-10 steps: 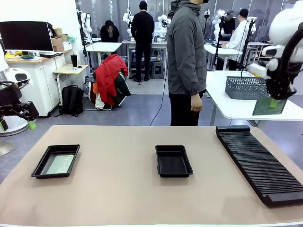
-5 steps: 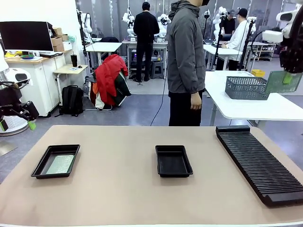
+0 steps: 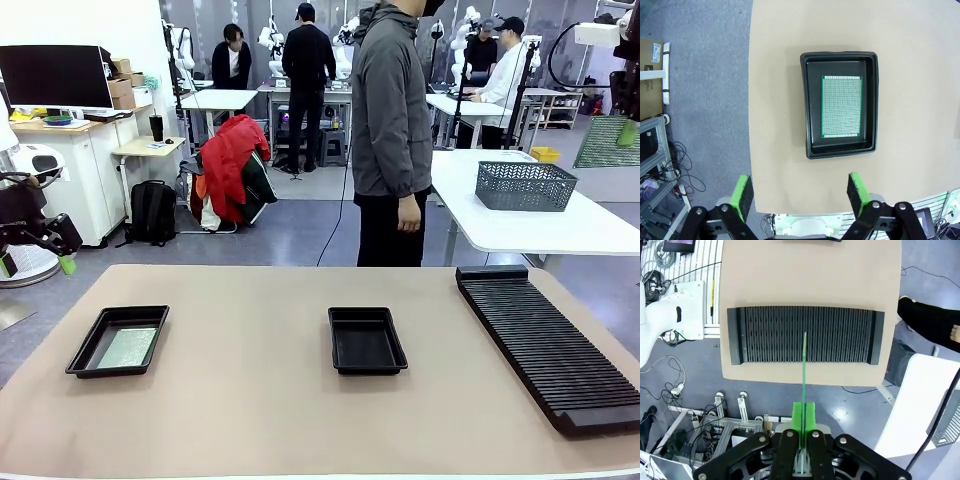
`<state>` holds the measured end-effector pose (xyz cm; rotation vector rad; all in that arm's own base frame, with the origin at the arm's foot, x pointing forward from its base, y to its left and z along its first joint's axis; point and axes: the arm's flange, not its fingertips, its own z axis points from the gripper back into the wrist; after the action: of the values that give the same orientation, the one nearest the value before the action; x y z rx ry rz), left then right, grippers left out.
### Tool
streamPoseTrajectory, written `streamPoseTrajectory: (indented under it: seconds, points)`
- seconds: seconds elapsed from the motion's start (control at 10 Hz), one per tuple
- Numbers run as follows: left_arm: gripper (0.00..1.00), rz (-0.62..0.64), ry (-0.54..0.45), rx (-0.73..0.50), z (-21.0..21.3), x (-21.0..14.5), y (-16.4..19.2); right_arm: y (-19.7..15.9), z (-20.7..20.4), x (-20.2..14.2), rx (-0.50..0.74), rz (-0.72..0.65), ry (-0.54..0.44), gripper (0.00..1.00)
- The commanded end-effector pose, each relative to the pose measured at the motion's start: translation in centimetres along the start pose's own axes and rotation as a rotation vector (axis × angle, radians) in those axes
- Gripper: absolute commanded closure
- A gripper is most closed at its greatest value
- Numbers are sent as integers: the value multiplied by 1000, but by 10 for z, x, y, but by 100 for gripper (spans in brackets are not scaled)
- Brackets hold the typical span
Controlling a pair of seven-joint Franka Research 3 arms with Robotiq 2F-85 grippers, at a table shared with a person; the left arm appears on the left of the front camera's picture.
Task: Inspect and transfer BCBs to ESD trays.
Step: Pick up the Blank PCB from the PCB Rack and place it in the right ESD tray.
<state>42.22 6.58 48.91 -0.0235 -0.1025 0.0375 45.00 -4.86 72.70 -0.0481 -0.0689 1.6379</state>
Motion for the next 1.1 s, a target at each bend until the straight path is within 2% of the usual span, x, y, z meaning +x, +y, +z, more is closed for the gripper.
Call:
streamPoseTrajectory:
  seconds: [0.0,0.9,1.0]
  points:
    - [0,-13,-12,-9,-3,0,1,0,-4,2,6,3,0,100]
    - [0,-13,-12,-9,-3,0,1,-1,-2,1,3,4,-2,98]
    - [0,-13,-12,-9,-3,0,1,-10,-8,7,13,-83,-48,98]
